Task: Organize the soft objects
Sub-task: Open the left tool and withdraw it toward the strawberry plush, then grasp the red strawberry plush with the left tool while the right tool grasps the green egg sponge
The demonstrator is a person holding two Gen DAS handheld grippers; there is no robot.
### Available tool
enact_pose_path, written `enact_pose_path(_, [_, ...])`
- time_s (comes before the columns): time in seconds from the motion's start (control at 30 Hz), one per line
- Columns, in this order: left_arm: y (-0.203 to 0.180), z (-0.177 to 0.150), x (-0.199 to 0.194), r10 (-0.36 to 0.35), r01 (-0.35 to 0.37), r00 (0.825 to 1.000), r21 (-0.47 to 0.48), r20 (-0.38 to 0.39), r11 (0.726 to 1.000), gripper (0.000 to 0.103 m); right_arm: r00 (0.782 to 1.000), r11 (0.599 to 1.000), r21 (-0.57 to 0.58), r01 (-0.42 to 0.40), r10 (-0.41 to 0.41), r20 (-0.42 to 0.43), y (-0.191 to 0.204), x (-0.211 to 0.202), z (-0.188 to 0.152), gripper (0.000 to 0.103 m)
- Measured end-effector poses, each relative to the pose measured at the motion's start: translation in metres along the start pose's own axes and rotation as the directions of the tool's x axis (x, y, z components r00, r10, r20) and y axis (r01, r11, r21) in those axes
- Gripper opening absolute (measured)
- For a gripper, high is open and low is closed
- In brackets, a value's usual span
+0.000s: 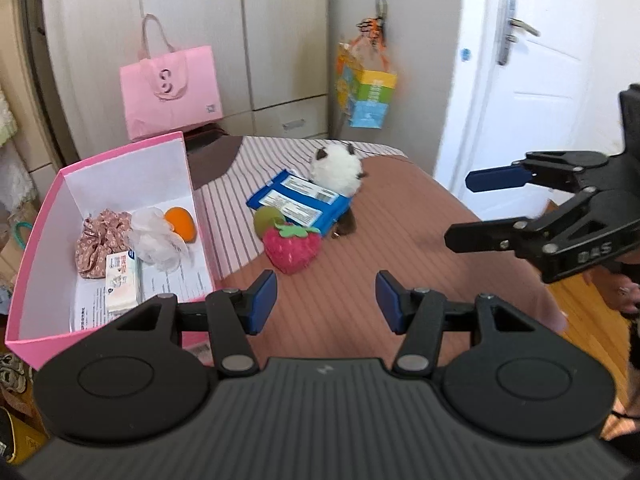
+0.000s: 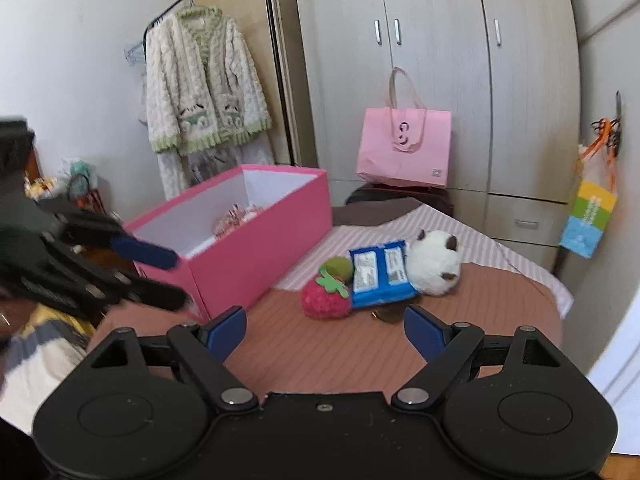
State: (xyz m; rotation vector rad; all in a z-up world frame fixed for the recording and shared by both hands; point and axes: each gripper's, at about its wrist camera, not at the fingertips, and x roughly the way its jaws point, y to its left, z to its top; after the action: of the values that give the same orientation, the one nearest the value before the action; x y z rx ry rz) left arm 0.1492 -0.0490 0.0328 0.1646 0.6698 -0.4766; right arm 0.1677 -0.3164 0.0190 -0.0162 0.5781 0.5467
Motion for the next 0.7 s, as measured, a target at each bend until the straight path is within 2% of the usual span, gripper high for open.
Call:
enact_pose_path(0.23, [-0.004, 0.004, 0.048, 0.039, -0.038, 0.999, -0.071, 0.01, 0.997, 0.053, 0.998, 0.997, -0.048, -0.059, 0.06, 0.004, -0.006, 0.037, 0.024, 0.089])
enact_pose_path(0.37, [-0.005, 0.001, 0.076, 0.095, -0.093, 0.995, -0.123, 0.016, 0.988, 0.053, 0.995, 0.993, -0.053, -0.102, 0.101, -0.023, -0.019, 0.068, 0.036, 0.089])
enact_pose_path(0.53, [-0.005, -0.005, 0.105, 0.124, -0.118, 0.992, -0.165, 0.024, 0.979, 0.053, 0.981, 0.982, -0.037, -0.184, 0.181, -0.062, -0.036, 0.099, 0.044, 0.088])
enact_pose_path(0.7, [-0.007, -0.009, 0.135, 0.158, -0.147, 0.987, -0.215, 0.034, 0.966, 0.053, 0.968, 0.974, -0.02, -0.224, 0.22, -0.117, -0.05, 0.137, 0.047, 0.083])
